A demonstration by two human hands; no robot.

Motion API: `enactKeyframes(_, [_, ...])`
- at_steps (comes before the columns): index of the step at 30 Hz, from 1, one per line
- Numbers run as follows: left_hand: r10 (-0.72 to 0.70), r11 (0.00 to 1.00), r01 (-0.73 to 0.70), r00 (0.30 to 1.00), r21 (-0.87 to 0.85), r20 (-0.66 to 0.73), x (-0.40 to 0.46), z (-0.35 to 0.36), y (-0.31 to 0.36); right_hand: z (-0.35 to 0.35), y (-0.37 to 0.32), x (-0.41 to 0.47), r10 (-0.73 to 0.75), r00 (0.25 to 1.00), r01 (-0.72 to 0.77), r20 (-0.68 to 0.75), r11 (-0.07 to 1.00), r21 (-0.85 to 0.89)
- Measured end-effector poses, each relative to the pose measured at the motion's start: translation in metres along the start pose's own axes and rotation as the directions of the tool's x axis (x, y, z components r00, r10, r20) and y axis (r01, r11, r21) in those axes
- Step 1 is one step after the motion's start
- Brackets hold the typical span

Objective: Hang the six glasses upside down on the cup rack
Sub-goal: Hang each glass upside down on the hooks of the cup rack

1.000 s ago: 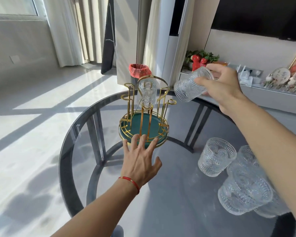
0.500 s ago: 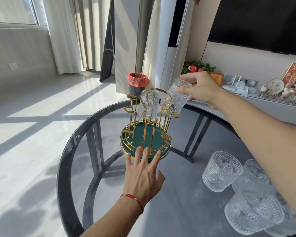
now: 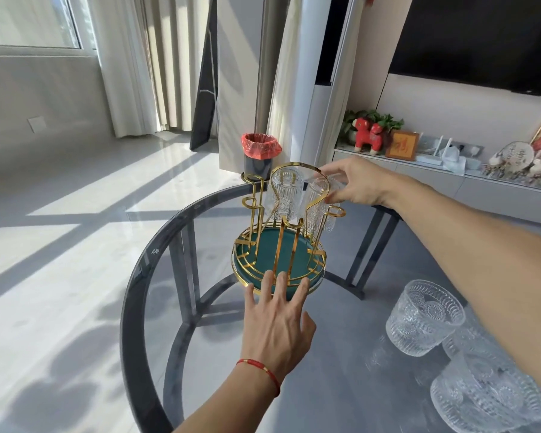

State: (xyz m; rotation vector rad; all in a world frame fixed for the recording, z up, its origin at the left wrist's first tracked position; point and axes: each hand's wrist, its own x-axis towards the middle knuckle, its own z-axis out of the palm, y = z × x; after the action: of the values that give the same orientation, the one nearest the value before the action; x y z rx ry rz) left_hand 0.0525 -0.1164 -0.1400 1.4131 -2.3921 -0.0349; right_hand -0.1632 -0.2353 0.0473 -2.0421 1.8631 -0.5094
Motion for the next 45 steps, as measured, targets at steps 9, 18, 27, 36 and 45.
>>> enactKeyframes(9, [0.005, 1.000, -0.005, 0.999, 0.008, -0.036, 0.001, 0.004, -0.001, 0.003, 0.002, -0.001, 0.063, 0.998, -0.064, 0.010, 0.983, 0.171])
enactKeyframes(18, [0.010, 1.000, -0.009, 0.999, 0.030, -0.036, 0.001, 0.004, -0.001, 0.011, 0.015, -0.036, 0.139, 0.969, -0.079, -0.202, 0.957, 0.277])
enactKeyframes(27, [0.121, 0.992, -0.116, 0.987, 0.048, -0.108, -0.011, -0.012, 0.017, 0.031, -0.030, -0.189, 0.085, 0.677, 0.235, -0.731, 0.916, 0.324])
enactKeyframes(36, [0.463, 0.832, -0.493, 0.869, -0.252, -0.173, -0.066, -0.009, 0.105, 0.092, 0.000, -0.337, 0.180, 0.505, -0.018, -0.844, 0.980, 0.198])
enactKeyframes(45, [0.241, 0.719, -0.224, 0.968, -0.657, -0.066, -0.073, -0.013, 0.179, 0.077, 0.036, -0.366, 0.513, 0.465, -0.127, -0.722, 0.846, 0.518])
